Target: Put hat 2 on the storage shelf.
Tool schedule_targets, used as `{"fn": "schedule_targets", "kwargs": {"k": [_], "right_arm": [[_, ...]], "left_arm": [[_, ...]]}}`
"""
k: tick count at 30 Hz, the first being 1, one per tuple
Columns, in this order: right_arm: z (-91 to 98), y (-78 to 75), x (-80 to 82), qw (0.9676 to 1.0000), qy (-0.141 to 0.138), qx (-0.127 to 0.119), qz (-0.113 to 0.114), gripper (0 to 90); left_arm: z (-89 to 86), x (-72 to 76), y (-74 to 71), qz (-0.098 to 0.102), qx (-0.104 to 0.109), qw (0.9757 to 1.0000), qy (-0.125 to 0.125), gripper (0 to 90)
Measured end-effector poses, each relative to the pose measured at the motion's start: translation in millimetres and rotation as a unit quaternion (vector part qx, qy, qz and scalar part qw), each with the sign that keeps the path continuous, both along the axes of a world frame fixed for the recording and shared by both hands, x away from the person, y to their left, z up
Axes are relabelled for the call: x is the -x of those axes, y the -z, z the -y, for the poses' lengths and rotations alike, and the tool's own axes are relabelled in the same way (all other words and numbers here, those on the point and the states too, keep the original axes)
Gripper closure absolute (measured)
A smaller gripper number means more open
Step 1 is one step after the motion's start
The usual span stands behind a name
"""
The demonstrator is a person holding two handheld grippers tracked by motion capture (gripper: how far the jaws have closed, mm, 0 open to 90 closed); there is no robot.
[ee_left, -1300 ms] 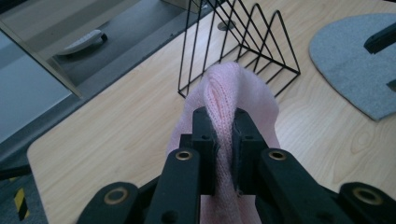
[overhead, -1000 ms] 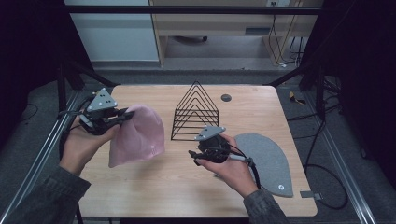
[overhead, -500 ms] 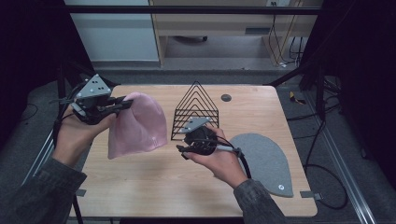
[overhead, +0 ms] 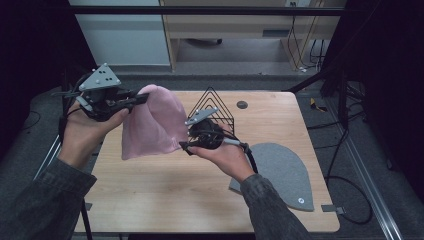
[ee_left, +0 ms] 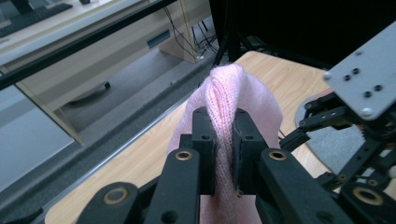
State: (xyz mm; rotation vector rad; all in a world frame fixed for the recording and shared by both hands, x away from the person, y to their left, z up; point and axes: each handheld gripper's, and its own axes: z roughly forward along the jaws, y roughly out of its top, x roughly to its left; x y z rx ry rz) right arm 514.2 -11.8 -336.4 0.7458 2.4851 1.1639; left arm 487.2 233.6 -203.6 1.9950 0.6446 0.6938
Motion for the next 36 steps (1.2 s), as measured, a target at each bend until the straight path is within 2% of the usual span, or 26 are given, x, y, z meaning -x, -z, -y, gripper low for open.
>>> {"fn": "schedule_targets", "kwargs": {"k": [1, 2, 4, 5, 7, 9, 10, 13, 16, 20, 22, 26, 27, 29, 33, 36], "right_arm": [[0.6, -1.3, -3.6, 1.0, 0.004, 0.0, 0.0, 41.8], [1.7, -2.8, -7.0, 1.0, 0.007, -0.002, -0.003, 46.2], [4.2, -5.2, -13.7, 0.9997, -0.001, -0.016, -0.018, 51.5], [5.4, -6.3, -16.7, 0.9996, -0.006, -0.02, -0.018, 58.4], [7.4, -9.1, -20.2, 0.9991, -0.017, -0.031, -0.023, 65.8], [8.8, -13.1, -20.9, 0.9991, -0.026, -0.03, -0.017, 76.3], [11.1, -18.3, -20.8, 0.9988, -0.03, -0.037, -0.01, 81.9], [13.6, -23.6, -20.9, 0.9988, -0.034, -0.036, -0.002, 83.1], [18.1, -32.5, -24.1, 0.9993, -0.031, -0.02, 0.012, 83.6], [27.2, -44.0, -33.5, 0.9995, -0.019, -0.014, 0.023, 83.7], [33.3, -47.8, -39.1, 0.9994, -0.011, -0.015, 0.027, 83.8], [48.4, -56.5, -47.6, 0.9985, 0.017, -0.034, 0.039, 84.0], [56.1, -61.1, -51.1, 0.9978, 0.028, -0.036, 0.048, 84.0], [60.1, -62.7, -53.1, 0.9973, 0.037, -0.039, 0.051, 84.1], [76.4, -63.0, -62.1, 0.9959, 0.06, -0.05, 0.047, 84.2], [85.3, -60.3, -68.2, 0.9956, 0.07, -0.043, 0.045, 84.2]], "left_arm": [[0.7, -0.5, -1.3, 0.002, -0.001, 1.0, 0.0, 82.1], [1.8, -1.0, -2.3, 0.003, 0.002, 1.0, 0.002, 82.2], [3.5, -2.3, -4.2, 0.004, 0.003, 1.0, 0.003, 82.1], [4.0, -3.3, -4.8, 0.003, 0.005, 1.0, 0.003, 82.1], [4.1, -5.9, -5.9, 0.001, 0.008, 1.0, 0.003, 82.1], [3.4, -9.5, -7.1, -0.006, 0.018, 0.9998, 0.006, 82.1], [3.0, -11.4, -8.0, -0.007, 0.024, 0.9997, 0.007, 82.1], [2.5, -18.7, -11.6, -0.009, 0.03, 0.9995, 0.007, 82.0], [4.7, -30.1, -16.4, -0.012, 0.034, 0.9993, 0.01, 81.8], [14.6, -47.4, -23.4, -0.003, 0.027, 0.9995, 0.016, 81.6], [20.0, -55.8, -26.8, 0.004, 0.029, 0.9994, 0.016, 81.5], [29.3, -71.8, -34.1, 0.009, 0.055, 0.9982, 0.019, 81.5], [32.5, -75.2, -35.9, 0.01, 0.057, 0.9981, 0.02, 81.5], [39.1, -81.1, -38.6, 0.013, 0.061, 0.9978, 0.022, 81.5], [56.3, -91.5, -39.2, 0.011, 0.051, 0.9983, 0.025, 81.5], [68.1, -100.9, -36.4, 0.009, 0.047, 0.9985, 0.026, 81.5]]}}
